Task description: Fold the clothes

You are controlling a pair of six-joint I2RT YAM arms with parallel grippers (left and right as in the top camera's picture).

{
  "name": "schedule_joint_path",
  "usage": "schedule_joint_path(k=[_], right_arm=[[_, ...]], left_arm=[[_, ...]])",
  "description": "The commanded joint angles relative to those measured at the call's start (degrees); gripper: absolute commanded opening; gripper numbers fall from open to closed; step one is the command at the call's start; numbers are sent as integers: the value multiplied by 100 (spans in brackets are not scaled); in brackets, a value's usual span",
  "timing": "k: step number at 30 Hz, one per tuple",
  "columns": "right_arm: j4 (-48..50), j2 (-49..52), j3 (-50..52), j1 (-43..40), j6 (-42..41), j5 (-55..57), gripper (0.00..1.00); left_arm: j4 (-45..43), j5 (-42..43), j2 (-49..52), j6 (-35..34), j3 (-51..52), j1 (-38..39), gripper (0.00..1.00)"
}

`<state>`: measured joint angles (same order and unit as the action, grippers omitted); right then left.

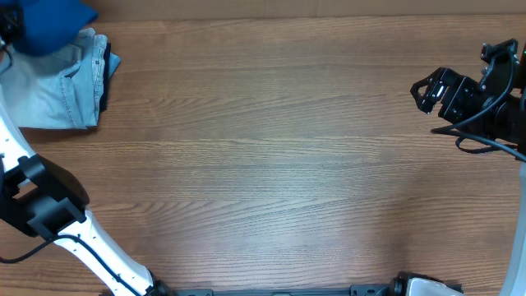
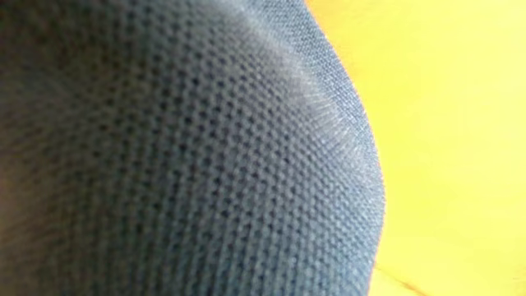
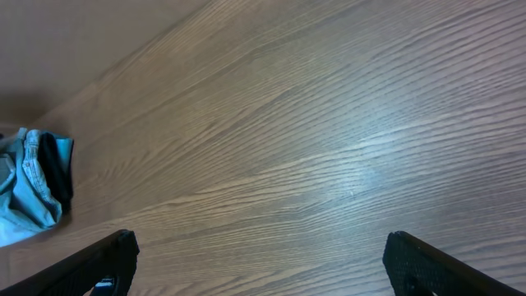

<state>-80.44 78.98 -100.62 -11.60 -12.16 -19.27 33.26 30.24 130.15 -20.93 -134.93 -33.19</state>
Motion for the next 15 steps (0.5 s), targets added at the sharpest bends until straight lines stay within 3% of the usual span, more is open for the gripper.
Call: schedule_joint_path(k=[1, 9, 15], right_arm=[[4, -20, -140, -4, 37, -17, 100], [-149, -20, -140, -4, 179, -11, 100], [-109, -20, -140, -4, 214, -13, 100]], left_arm=[[-210, 387, -492, -352, -136, 260, 4], [883, -345, -492, -339, -136, 190, 4], [2044, -522, -492, 627, -136, -35, 4]])
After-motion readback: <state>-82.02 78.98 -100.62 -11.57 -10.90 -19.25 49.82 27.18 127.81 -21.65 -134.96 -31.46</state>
